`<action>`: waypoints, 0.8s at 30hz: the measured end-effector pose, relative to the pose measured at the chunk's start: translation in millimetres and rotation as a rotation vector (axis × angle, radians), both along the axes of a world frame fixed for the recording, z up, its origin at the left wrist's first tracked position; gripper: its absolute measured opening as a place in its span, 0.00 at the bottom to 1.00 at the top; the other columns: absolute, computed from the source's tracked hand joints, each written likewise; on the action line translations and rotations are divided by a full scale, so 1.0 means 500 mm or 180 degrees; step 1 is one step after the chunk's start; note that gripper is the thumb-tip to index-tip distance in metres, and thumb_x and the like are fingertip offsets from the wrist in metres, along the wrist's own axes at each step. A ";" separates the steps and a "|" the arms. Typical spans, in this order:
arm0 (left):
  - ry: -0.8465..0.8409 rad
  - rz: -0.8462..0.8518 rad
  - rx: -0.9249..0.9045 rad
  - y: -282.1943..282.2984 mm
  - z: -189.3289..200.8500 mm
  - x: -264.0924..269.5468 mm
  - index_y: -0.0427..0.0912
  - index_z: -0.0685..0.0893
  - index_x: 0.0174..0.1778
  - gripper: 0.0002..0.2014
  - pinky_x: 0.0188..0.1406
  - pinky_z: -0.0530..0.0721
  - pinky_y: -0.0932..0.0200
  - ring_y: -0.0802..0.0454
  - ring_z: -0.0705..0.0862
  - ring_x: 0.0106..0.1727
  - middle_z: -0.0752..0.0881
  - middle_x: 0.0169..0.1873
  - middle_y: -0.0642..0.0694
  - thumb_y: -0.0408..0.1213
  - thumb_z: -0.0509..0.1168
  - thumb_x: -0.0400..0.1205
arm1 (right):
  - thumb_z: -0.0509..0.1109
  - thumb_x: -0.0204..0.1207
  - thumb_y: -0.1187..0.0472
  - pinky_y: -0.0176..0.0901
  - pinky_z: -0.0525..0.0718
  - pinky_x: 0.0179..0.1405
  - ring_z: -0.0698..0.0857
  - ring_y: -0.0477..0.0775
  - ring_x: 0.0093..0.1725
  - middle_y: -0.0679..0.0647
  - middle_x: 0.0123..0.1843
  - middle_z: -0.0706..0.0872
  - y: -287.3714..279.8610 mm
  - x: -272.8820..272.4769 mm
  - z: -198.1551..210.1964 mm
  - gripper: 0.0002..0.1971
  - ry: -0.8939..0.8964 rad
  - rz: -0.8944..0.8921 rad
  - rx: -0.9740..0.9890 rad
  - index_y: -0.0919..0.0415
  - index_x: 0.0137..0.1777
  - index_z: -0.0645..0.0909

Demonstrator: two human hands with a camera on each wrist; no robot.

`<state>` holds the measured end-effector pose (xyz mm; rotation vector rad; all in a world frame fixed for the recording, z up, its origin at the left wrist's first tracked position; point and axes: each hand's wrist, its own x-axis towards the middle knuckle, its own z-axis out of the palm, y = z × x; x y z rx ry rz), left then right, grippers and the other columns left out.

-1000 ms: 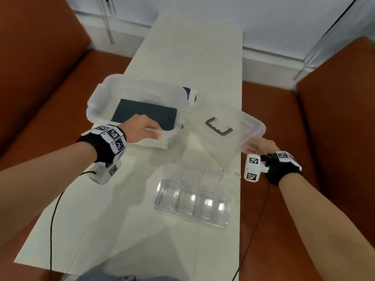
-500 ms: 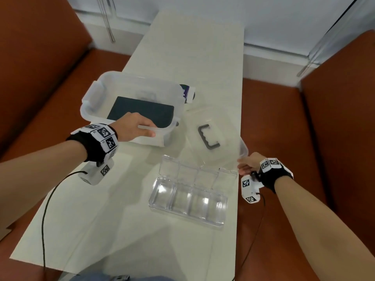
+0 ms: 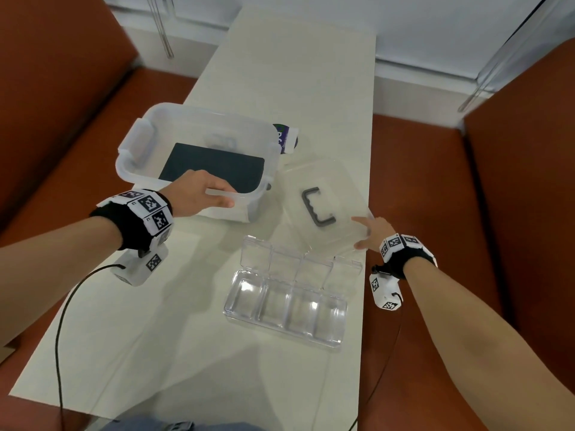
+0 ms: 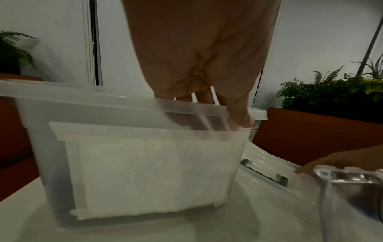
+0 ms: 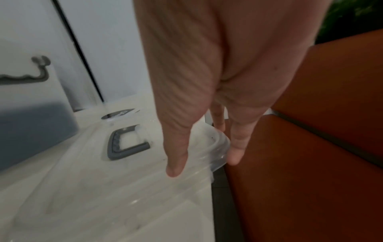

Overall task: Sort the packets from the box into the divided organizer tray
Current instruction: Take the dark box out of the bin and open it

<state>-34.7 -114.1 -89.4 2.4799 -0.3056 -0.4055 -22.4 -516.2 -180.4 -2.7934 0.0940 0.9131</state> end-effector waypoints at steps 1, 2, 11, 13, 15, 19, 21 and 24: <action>0.0009 -0.0005 -0.0004 0.000 0.000 0.000 0.44 0.88 0.61 0.17 0.59 0.69 0.64 0.59 0.80 0.56 0.86 0.55 0.56 0.46 0.71 0.79 | 0.76 0.73 0.54 0.52 0.78 0.68 0.75 0.65 0.69 0.67 0.75 0.67 -0.001 0.000 -0.002 0.40 -0.0011 -0.0007 -0.0033 0.43 0.82 0.60; 0.0015 -0.0011 -0.0003 0.001 0.000 0.000 0.44 0.88 0.61 0.17 0.60 0.69 0.64 0.59 0.80 0.56 0.86 0.55 0.57 0.46 0.71 0.79 | 0.76 0.73 0.54 0.51 0.79 0.66 0.76 0.65 0.67 0.66 0.74 0.67 -0.002 0.000 -0.003 0.40 -0.0013 -0.0012 -0.0061 0.42 0.82 0.60; 0.0072 -0.0051 -0.0027 -0.001 0.005 -0.001 0.43 0.88 0.61 0.16 0.59 0.70 0.63 0.57 0.80 0.56 0.86 0.57 0.53 0.45 0.70 0.80 | 0.68 0.79 0.46 0.50 0.75 0.67 0.73 0.67 0.70 0.68 0.75 0.63 -0.001 0.005 -0.006 0.38 0.0101 0.0233 -0.0501 0.40 0.83 0.51; 0.0089 -0.0053 -0.0038 0.000 0.006 -0.002 0.43 0.88 0.61 0.16 0.58 0.70 0.63 0.56 0.81 0.56 0.87 0.57 0.52 0.45 0.70 0.80 | 0.66 0.80 0.46 0.51 0.74 0.68 0.71 0.67 0.72 0.70 0.76 0.62 0.000 0.002 -0.005 0.38 0.0140 0.0282 -0.0580 0.40 0.84 0.48; 0.0095 -0.0065 -0.0013 -0.001 0.007 -0.003 0.42 0.87 0.62 0.16 0.60 0.71 0.62 0.55 0.81 0.57 0.87 0.59 0.50 0.45 0.70 0.80 | 0.66 0.80 0.47 0.50 0.74 0.68 0.72 0.67 0.72 0.70 0.77 0.61 0.002 -0.004 -0.005 0.38 0.0153 0.0303 -0.0552 0.40 0.84 0.48; 0.0154 -0.0078 -0.0054 -0.002 0.014 -0.005 0.42 0.88 0.61 0.15 0.65 0.74 0.58 0.50 0.83 0.61 0.88 0.59 0.48 0.44 0.71 0.80 | 0.67 0.81 0.51 0.48 0.76 0.65 0.74 0.66 0.69 0.69 0.76 0.63 0.008 -0.017 -0.007 0.36 0.0089 0.0274 -0.0366 0.38 0.83 0.51; 0.0169 -0.0072 -0.0049 -0.002 0.017 -0.007 0.44 0.88 0.60 0.15 0.65 0.75 0.58 0.51 0.84 0.60 0.89 0.58 0.49 0.44 0.71 0.80 | 0.68 0.80 0.52 0.48 0.75 0.65 0.74 0.67 0.69 0.69 0.76 0.64 0.012 -0.017 -0.005 0.35 0.0080 0.0299 -0.0253 0.38 0.83 0.54; 0.0192 -0.0047 -0.0016 -0.003 0.019 -0.008 0.45 0.88 0.60 0.15 0.65 0.76 0.56 0.50 0.84 0.59 0.89 0.57 0.48 0.46 0.70 0.80 | 0.69 0.80 0.54 0.42 0.76 0.59 0.79 0.63 0.65 0.66 0.73 0.73 0.013 -0.016 -0.002 0.34 0.0135 0.0470 -0.0131 0.41 0.82 0.57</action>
